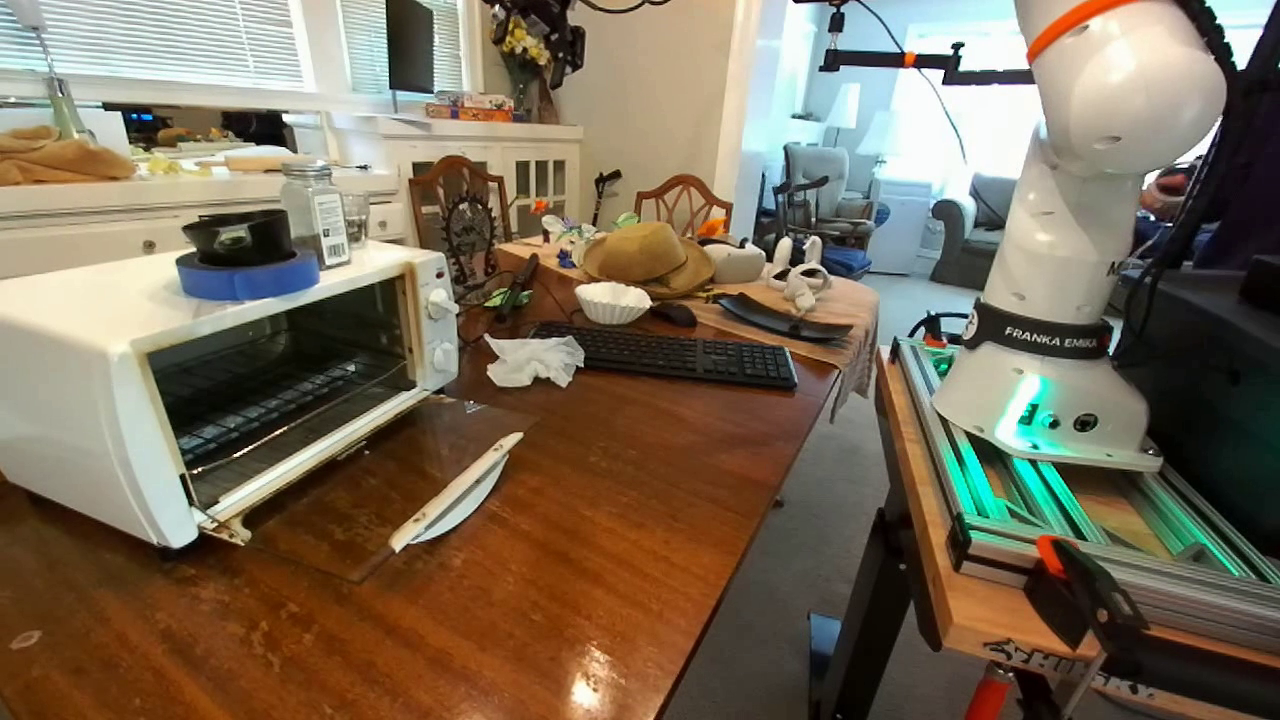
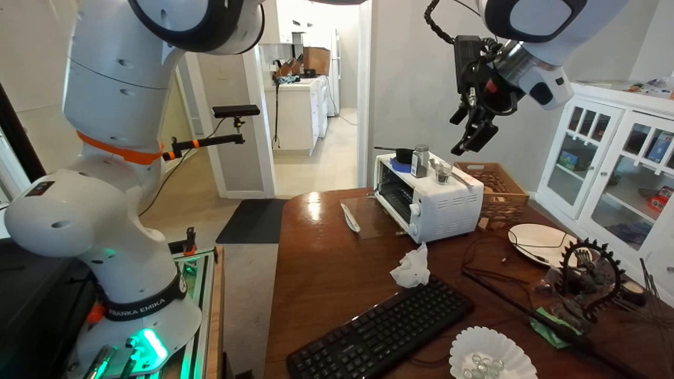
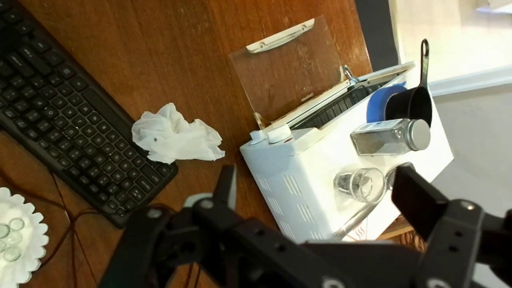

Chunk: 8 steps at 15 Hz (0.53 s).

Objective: Put the small glass directly onto the table

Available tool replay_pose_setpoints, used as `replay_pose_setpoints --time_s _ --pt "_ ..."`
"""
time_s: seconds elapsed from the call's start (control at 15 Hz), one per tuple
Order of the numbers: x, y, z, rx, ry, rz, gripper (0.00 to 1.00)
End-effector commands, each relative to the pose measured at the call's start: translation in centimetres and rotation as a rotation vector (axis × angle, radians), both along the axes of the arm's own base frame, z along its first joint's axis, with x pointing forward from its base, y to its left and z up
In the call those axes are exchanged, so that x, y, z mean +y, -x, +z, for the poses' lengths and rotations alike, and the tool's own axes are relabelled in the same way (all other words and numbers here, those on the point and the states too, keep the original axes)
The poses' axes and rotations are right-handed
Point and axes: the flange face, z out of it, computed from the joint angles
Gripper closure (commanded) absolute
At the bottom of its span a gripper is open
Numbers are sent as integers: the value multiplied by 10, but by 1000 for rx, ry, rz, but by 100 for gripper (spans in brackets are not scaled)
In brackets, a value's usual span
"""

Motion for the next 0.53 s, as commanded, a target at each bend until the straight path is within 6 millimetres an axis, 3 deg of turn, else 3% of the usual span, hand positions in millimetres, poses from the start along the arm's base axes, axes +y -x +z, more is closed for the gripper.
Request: replay_pose_setpoints --time_s 0.0,0.2,0.47 --pt "-1 0 1 1 0 0 0" --pt "0 0 1 1 0 1 0" --pt "-24 -29 -30 103 -80 -200 0"
